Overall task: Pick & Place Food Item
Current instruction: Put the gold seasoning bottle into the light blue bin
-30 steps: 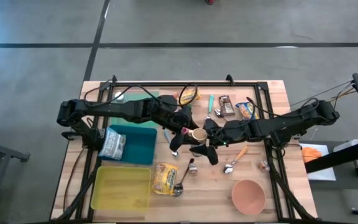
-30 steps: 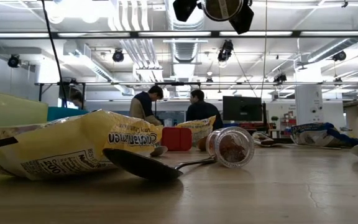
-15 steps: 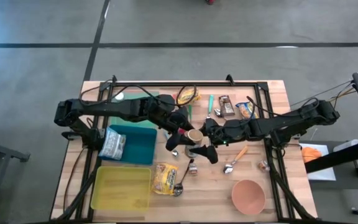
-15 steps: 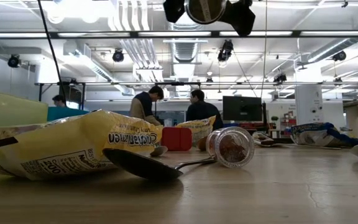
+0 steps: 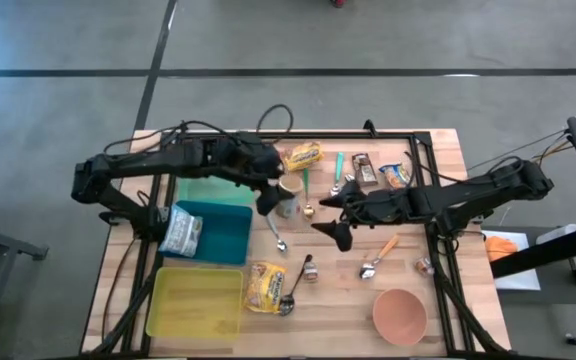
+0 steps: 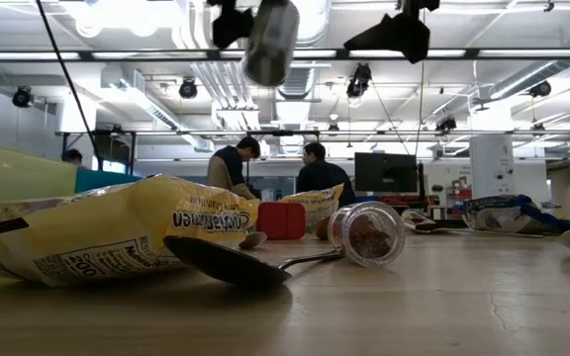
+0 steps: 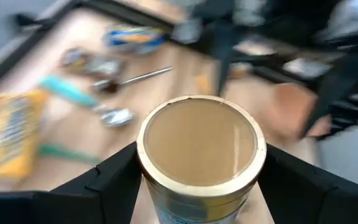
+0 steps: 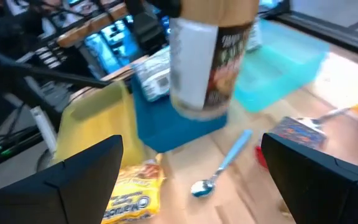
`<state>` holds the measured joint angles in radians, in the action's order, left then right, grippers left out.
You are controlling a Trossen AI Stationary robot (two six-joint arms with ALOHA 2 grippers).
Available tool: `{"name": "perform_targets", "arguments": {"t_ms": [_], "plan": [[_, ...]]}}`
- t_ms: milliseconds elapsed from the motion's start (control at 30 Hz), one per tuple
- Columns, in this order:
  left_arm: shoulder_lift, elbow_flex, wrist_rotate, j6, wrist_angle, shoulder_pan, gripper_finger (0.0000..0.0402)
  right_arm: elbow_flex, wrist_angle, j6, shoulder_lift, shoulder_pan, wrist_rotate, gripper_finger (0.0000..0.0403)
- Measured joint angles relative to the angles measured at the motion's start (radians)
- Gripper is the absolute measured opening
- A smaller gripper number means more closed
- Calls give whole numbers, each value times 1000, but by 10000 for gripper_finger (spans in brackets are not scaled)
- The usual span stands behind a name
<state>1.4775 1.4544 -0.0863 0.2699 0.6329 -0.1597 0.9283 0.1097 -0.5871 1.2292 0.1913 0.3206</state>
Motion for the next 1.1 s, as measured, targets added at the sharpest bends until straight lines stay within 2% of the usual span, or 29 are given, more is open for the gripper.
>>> {"name": "perform_targets", "arguments": {"t_ms": [167,233,367,567,800,967,1100], "plan": [[-24,-8,191,30,117,-53,279,-1,54,-14,-42,4,24,378],[-40,-39,242,56,115,-74,279,-1,66,-16,-59,6,24,378],[-89,-151,292,124,69,-122,279,-1,81,-16,-80,16,43,378],[-197,-361,534,209,33,-178,279,-2,91,-14,-95,27,54,379],[-317,-605,688,348,-103,-227,279,-3,103,-15,-95,32,57,378],[-334,-691,828,384,-121,-229,279,-3,103,-15,-95,32,57,378],[-331,-730,894,395,-145,-240,279,-3,103,-16,-95,32,57,378]]}}
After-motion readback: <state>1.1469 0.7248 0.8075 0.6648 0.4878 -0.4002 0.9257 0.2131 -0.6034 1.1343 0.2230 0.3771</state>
